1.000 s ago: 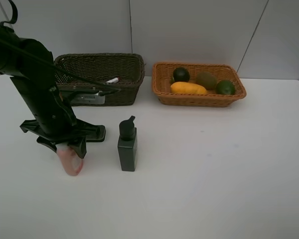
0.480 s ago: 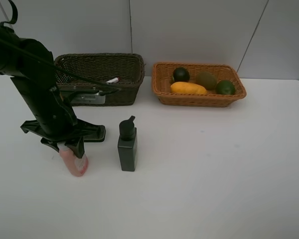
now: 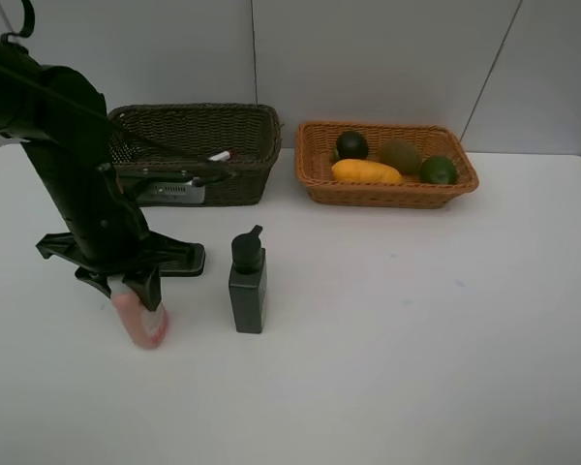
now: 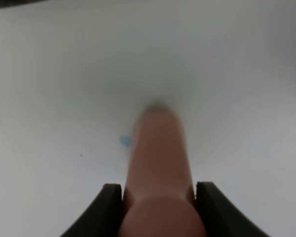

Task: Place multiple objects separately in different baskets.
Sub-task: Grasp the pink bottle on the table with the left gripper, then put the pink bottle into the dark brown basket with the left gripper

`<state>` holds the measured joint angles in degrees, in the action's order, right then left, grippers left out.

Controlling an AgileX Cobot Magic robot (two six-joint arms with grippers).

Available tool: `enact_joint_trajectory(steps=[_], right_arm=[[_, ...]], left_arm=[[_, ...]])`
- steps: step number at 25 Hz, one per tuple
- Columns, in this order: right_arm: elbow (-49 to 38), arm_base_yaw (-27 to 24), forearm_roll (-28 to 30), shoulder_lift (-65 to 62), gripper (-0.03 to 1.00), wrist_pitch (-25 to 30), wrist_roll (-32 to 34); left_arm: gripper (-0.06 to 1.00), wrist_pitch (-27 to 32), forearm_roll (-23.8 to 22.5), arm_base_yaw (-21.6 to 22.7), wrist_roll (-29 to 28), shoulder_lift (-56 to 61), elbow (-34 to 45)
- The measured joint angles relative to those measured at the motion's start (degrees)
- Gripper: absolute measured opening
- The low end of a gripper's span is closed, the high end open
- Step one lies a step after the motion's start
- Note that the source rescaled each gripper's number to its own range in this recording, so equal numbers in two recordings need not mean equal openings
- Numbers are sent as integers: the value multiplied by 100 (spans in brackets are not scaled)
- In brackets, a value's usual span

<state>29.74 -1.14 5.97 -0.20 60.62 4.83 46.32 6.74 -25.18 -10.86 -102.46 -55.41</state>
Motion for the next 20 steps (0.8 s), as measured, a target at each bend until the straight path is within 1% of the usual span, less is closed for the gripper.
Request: enact_joint_trajectory(steps=[6,10,15,20], right_arm=[[0,0,0,0,100,0,0],[0,0,0,0,100,0,0],[0,0,0,0,100,0,0],[0,0,0,0,100,0,0]], left_arm=[[30,887,0,0,0,-4,-871],[30,1323,-68,6,120,-4,-1522],[30,1617,-325,19,311,-11,-2472],[30,1647,-543,114,569,-14,-3302]])
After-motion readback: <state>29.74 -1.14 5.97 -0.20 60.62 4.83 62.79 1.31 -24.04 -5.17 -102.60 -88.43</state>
